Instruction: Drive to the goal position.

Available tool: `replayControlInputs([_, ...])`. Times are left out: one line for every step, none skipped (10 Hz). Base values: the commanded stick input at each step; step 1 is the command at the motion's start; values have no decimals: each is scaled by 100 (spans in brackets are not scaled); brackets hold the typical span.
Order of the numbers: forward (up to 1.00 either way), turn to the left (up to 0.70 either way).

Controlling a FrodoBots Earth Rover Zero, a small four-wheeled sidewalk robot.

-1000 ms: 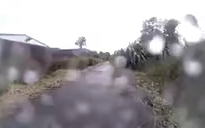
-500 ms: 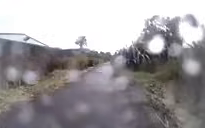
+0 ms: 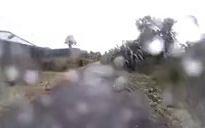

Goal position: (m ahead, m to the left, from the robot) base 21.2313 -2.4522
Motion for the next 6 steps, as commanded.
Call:
replayControlInputs([100,0])
replayControlInputs([100,0])
replayControlInputs([100,0])
replayControlInputs([100,0])
replayControlInputs([100,0])
replayControlInputs([100,0])
